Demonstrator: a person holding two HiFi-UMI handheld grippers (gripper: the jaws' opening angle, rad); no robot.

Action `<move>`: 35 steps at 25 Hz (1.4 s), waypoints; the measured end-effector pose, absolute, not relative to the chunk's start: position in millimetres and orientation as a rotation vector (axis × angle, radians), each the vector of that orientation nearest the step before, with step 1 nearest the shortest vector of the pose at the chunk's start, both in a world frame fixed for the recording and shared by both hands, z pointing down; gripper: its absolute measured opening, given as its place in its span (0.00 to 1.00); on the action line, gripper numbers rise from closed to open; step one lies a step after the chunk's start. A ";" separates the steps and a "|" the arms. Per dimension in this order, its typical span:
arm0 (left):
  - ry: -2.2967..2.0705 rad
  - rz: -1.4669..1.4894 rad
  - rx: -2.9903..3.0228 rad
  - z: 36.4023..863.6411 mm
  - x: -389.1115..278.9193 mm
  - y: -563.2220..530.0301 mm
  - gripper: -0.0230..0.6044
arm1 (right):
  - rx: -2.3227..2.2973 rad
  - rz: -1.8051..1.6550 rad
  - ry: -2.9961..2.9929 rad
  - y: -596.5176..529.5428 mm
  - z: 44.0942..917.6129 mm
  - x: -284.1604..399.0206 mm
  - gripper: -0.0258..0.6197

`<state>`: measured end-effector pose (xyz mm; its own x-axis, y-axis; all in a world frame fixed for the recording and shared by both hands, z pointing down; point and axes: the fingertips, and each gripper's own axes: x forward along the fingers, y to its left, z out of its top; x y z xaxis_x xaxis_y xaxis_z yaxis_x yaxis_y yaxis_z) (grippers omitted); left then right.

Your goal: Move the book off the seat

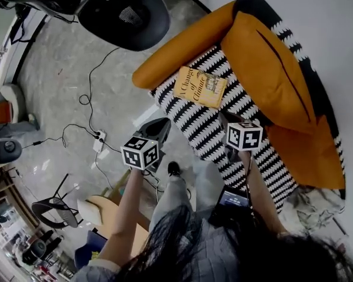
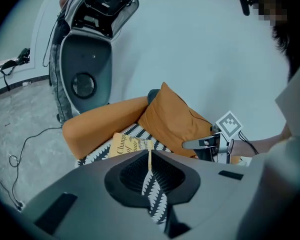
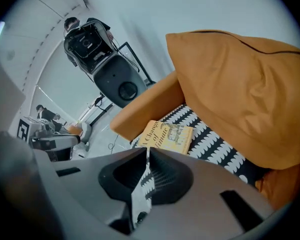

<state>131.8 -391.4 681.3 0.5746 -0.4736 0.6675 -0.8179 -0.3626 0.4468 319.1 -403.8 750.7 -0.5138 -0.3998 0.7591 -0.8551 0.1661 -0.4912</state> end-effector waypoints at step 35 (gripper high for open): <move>-0.924 0.818 1.781 916.1 150.0 -495.7 0.45 | 1.260 1.667 -1.828 -465.4 950.2 342.2 0.38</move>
